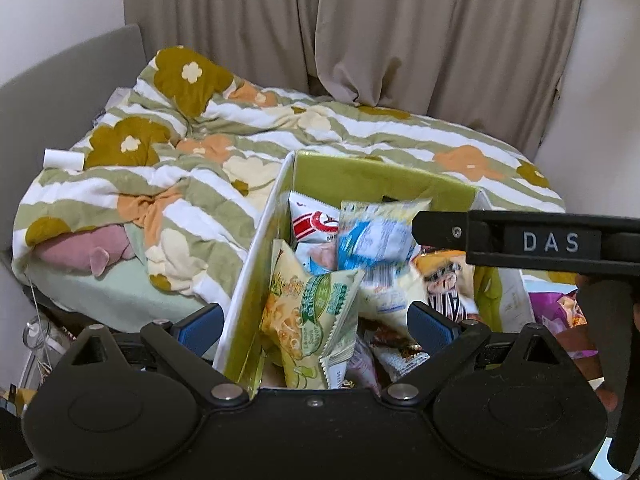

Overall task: Organize snacks
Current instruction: 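Carry both bags to the cardboard box and open both tools to drop them, then grasp the pink striped bag with left tool while right tool grasps the orange-cream bag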

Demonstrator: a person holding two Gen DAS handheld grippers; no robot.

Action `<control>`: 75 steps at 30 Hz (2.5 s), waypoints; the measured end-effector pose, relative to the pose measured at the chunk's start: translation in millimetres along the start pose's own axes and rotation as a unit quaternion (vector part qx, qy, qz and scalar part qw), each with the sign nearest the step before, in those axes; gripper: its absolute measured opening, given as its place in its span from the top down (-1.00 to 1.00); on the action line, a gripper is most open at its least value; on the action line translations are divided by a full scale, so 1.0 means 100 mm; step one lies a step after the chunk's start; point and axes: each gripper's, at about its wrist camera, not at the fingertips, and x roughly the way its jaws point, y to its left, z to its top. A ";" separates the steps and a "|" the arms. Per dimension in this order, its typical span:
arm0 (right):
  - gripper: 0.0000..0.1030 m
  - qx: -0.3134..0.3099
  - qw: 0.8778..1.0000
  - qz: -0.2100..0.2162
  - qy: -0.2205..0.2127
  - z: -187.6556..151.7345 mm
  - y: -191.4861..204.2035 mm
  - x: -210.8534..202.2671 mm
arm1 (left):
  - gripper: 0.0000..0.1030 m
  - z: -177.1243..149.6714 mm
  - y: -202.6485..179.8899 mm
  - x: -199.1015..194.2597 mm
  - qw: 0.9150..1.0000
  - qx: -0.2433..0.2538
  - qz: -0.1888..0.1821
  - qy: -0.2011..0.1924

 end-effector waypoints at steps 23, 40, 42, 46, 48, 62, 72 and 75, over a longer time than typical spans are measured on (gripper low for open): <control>-1.00 0.032 0.995 -0.054 -0.073 -0.28 -0.24 -1.04 | -0.94 -0.14 -0.48 -0.49 0.994 0.063 -0.066 -0.058; -1.00 0.074 0.985 -0.149 -0.054 -1.02 -1.70 -1.90 | -0.94 -0.62 -1.77 -0.42 0.994 0.052 -0.090 -0.028; -1.00 0.070 0.986 -0.143 -0.044 -1.08 -1.88 -1.94 | -0.94 -0.70 -1.94 -0.40 0.994 0.052 -0.089 -0.029; -1.00 0.055 0.987 -0.149 -0.019 -1.19 -2.19 -1.95 | -0.93 -0.86 -2.25 -0.24 0.996 0.054 -0.068 -0.005; -1.00 0.050 0.988 -0.144 -0.008 -1.25 -2.33 -1.93 | -0.93 -0.92 -2.36 -0.14 0.997 0.049 -0.056 0.001; -1.00 0.034 0.993 -0.090 0.068 -1.68 -2.81 -1.44 | -0.86 -1.26 -2.86 0.65 0.993 0.078 0.080 0.026; -1.00 0.009 0.993 -0.072 0.092 -1.77 -2.86 -1.10 | -0.67 -1.45 -2.86 0.97 0.986 0.102 0.114 0.059; -1.00 0.002 0.993 -0.071 0.096 -1.80 -2.86 -1.03 | -0.48 -1.48 -2.85 0.95 0.986 0.106 0.116 0.056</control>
